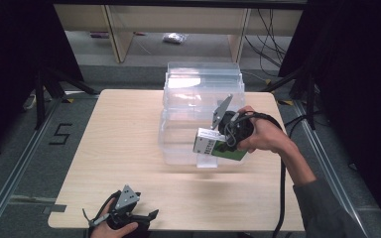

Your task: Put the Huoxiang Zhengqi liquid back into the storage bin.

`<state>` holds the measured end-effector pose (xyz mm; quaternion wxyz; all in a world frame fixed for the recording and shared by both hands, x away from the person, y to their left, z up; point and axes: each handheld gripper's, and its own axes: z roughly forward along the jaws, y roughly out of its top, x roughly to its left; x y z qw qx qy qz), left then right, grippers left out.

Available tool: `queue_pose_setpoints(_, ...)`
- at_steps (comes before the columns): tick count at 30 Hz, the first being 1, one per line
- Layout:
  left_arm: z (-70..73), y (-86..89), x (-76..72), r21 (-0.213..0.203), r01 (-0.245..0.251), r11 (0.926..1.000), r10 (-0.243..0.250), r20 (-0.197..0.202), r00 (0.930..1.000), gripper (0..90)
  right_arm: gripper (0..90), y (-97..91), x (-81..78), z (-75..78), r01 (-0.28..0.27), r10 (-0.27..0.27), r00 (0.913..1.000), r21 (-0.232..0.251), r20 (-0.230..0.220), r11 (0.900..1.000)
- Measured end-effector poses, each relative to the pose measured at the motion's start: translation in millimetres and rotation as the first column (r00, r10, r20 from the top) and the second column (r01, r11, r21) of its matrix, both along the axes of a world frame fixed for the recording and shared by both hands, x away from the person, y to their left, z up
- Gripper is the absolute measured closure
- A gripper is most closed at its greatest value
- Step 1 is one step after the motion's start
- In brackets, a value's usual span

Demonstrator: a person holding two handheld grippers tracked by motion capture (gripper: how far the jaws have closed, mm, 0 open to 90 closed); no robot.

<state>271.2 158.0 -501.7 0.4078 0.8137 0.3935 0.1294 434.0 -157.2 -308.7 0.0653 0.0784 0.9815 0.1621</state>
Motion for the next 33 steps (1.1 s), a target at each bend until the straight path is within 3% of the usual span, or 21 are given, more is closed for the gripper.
queue_pose_setpoints(1, -0.1, 0.0, 0.0, 0.000, -0.001, 1.0000, 0.001, -0.002, 1.0000, 14.8, 64.8, -0.4, -1.7, 1.9, 0.044, -0.044, 0.9989, -0.007, -0.015, 0.9990)
queue_pose_setpoints(5, -0.1, -0.3, -0.2, 0.000, -0.001, 1.0000, 0.001, -0.003, 1.0000, 14.8, 64.7, -1.8, 4.1, 5.9, 0.047, -0.048, 0.9988, -0.006, -0.012, 0.9989)
queue_pose_setpoints(6, -0.2, -0.4, 0.1, 0.001, 0.004, 1.0000, -0.004, -0.002, 1.0000, 14.8, 64.7, -3.1, 10.2, 6.5, 0.022, -0.022, 0.9998, 0.005, 0.003, 0.9997)
queue_pose_setpoints(10, -0.2, -0.6, -0.2, -0.002, -0.001, 1.0000, 0.001, -0.003, 1.0000, 14.8, 64.7, -5.8, 17.6, 6.1, 0.044, -0.044, 0.9990, -0.005, -0.009, 0.9990)
queue_pose_setpoints(14, -1.0, -0.6, 0.5, 0.011, 0.000, 0.9999, 0.000, 0.000, 1.0000, 14.8, 64.7, -11.2, 30.8, -0.1, 0.064, -0.064, 0.9976, -0.003, -0.029, 0.9980)
queue_pose_setpoints(15, -1.0, -0.8, 0.3, 0.007, -0.002, 1.0000, 0.002, -0.001, 1.0000, 14.8, 64.7, -11.9, 36.1, -2.5, 0.031, -0.031, 0.9993, -0.002, -0.019, 0.9995)
queue_pose_setpoints(18, -0.8, -2.2, -0.7, -0.018, -0.009, 0.9998, 0.009, -0.008, 0.9999, 14.8, 64.7, -14.5, 40.4, -5.7, 0.066, -0.066, 0.9972, 0.000, -0.034, 0.9978)
queue_pose_setpoints(20, -0.4, -0.7, 0.3, 0.009, -0.002, 1.0000, 0.002, -0.007, 1.0000, 14.8, 64.7, -16.7, 48.1, -9.7, 0.050, -0.050, 0.9982, 0.011, -0.032, 0.9987)
queue_pose_setpoints(23, -0.2, -1.3, 0.6, 0.010, 0.001, 0.9999, -0.001, -0.009, 1.0000, 14.8, 64.7, -18.0, 54.5, -13.9, 0.060, -0.060, 0.9976, 0.005, -0.037, 0.9982)
queue_pose_setpoints(24, -0.3, -1.7, 0.7, 0.010, 0.004, 0.9999, -0.004, -0.009, 0.9999, 14.8, 64.7, -18.8, 61.0, -17.6, 0.037, -0.036, 0.9989, 0.010, -0.029, 0.9993)
queue_pose_setpoints(27, -0.4, -1.6, 0.7, 0.009, 0.006, 0.9999, -0.005, -0.010, 0.9999, 14.8, 64.7, -19.2, 64.7, -20.7, 0.035, -0.035, 0.9986, 0.006, -0.041, 0.9994)
queue_pose_setpoints(28, -0.5, -1.3, 0.5, 0.007, 0.005, 1.0000, -0.005, -0.009, 1.0000, 14.8, 64.7, -20.5, 67.5, -24.1, 0.061, -0.061, 0.9968, -0.004, -0.052, 0.9981)
queue_pose_setpoints(33, -0.8, -1.4, 0.1, 0.005, 0.003, 1.0000, -0.003, -0.008, 1.0000, 14.8, 64.7, -24.6, 75.8, -30.4, 0.060, -0.060, 0.9970, 0.003, -0.049, 0.9982)
